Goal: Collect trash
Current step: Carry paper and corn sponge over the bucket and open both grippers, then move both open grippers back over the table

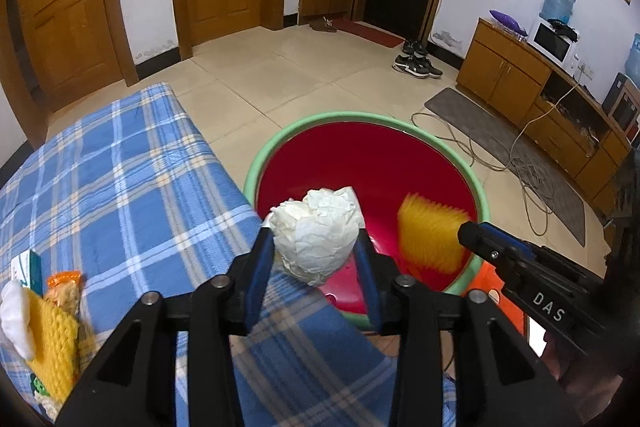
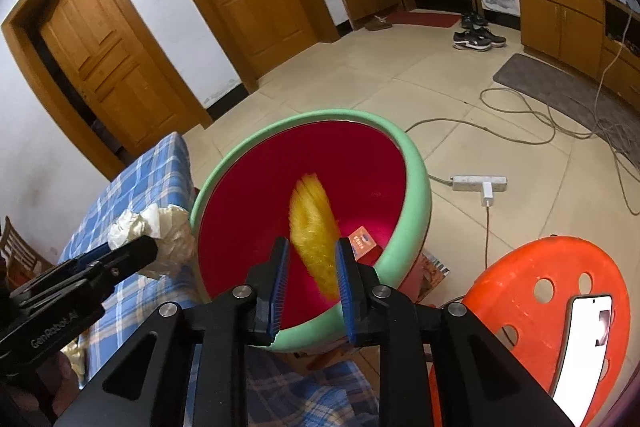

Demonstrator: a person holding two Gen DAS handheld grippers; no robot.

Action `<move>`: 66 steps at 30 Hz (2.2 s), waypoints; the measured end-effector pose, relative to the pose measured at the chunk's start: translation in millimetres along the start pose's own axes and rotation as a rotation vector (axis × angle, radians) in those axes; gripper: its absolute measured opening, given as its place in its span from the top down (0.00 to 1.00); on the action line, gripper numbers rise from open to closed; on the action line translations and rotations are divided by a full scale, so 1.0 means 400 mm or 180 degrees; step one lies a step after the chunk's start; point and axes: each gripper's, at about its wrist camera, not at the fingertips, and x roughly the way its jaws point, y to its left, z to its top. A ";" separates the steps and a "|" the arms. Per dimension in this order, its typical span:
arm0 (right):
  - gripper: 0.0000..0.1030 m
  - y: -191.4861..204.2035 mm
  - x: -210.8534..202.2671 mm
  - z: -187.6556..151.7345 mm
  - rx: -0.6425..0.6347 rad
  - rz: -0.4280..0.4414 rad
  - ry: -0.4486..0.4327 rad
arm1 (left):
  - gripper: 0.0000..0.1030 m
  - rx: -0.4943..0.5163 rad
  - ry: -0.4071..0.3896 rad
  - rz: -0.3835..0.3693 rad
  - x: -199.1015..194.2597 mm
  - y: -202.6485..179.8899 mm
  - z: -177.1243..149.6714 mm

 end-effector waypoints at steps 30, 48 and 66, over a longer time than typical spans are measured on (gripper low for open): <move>0.39 0.090 -0.104 -0.047 -0.0015 0.0275 -0.0111 | 0.39 -0.0502 -0.0184 0.0282 -0.172 0.112 -0.066; 0.32 0.201 -0.132 -0.099 -0.0246 0.0347 -0.0032 | 0.33 -0.0801 -0.0429 0.0888 -0.309 0.333 -0.126; 0.29 0.264 -0.095 -0.129 -0.0393 0.0337 0.0128 | 0.26 -0.1212 -0.0141 0.1112 -0.230 0.519 -0.194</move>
